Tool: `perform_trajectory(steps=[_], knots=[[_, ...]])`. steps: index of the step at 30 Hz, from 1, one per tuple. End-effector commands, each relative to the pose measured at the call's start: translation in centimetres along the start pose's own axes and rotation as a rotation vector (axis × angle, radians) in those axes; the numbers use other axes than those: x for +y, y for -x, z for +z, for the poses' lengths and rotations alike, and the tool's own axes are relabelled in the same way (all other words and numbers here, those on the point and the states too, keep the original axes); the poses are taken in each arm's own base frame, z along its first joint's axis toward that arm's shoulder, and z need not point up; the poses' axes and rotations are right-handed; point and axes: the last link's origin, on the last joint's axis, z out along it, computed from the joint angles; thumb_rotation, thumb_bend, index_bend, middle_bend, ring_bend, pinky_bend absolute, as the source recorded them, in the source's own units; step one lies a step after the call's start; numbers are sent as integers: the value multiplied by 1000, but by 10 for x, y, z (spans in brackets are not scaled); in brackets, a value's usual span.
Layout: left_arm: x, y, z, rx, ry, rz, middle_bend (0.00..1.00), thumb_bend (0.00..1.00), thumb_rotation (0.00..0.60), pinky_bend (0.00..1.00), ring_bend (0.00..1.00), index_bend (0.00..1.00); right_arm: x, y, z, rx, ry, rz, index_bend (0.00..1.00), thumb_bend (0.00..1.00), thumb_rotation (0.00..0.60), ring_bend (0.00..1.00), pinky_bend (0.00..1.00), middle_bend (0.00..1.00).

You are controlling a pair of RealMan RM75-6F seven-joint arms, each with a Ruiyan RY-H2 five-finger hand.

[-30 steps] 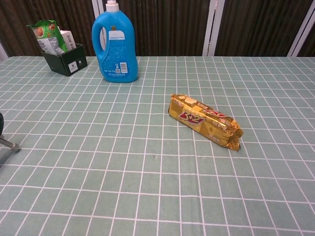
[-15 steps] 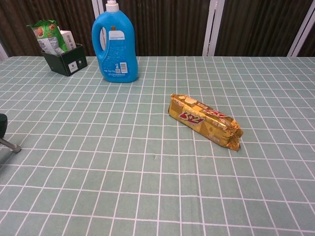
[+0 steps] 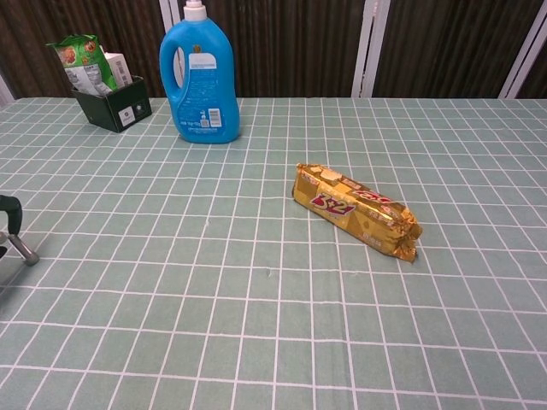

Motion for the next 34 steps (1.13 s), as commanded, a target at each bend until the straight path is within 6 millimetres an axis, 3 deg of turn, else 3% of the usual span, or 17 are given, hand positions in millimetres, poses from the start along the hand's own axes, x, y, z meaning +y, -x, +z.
perform_trajectory(steps=[1, 7, 11, 12, 14, 15, 16, 17, 19, 21, 24, 34], knots=[[0, 0, 0, 2, 2, -2, 1000, 413, 600, 1000, 1000, 438, 0, 0, 0, 0, 0, 0, 0, 149, 600, 0, 0, 0], [0, -5, -4, 27, 4, -20, 1000, 412, 600, 1000, 1000, 369, 0, 0, 0, 0, 0, -2, 0, 149, 600, 0, 0, 0], [-1, -19, -18, 83, 17, -82, 994, 412, 600, 1000, 1000, 272, 0, 0, 0, 0, 0, -3, 0, 149, 600, 0, 0, 0], [-2, -25, -27, 111, 35, -142, 930, 410, 600, 992, 976, 214, 0, 0, 0, 1, 0, -3, 0, 149, 600, 0, 0, 0], [-4, -32, -44, 142, 84, -277, 625, 408, 600, 869, 773, 85, 0, 0, 0, 3, 1, -3, 0, 149, 600, 0, 0, 0], [-9, -36, -58, 156, 112, -363, 383, 408, 600, 723, 543, 25, 0, 0, 0, 3, 3, -4, 0, 149, 600, 0, 0, 0], [-13, -39, -68, 164, 128, -431, 209, 406, 600, 568, 336, 3, 0, 0, 0, 0, 3, -5, 0, 149, 600, 0, 0, 0], [-18, -43, -79, 176, 147, -508, 95, 405, 600, 407, 168, 0, 0, 1, 0, -3, 4, -6, 0, 149, 600, 0, 0, 0], [-30, -52, -104, 217, 206, -692, 2, 404, 600, 156, 8, 0, -1, 3, 0, -16, 2, -7, 0, 149, 600, 0, 0, 0], [-46, -55, -122, 264, 240, -810, 0, 404, 600, 81, 0, 0, -2, 5, -1, -31, 1, -10, 0, 149, 600, 0, 0, 0], [-62, -57, -132, 262, 296, -809, 0, 405, 600, 53, 0, 0, -3, 8, 0, -49, 4, -20, 0, 149, 600, 0, 0, 0], [-68, -49, -125, 185, 271, -654, 0, 404, 600, 27, 0, 0, -4, 8, 0, -63, 16, -30, 0, 149, 600, 0, 0, 0]])
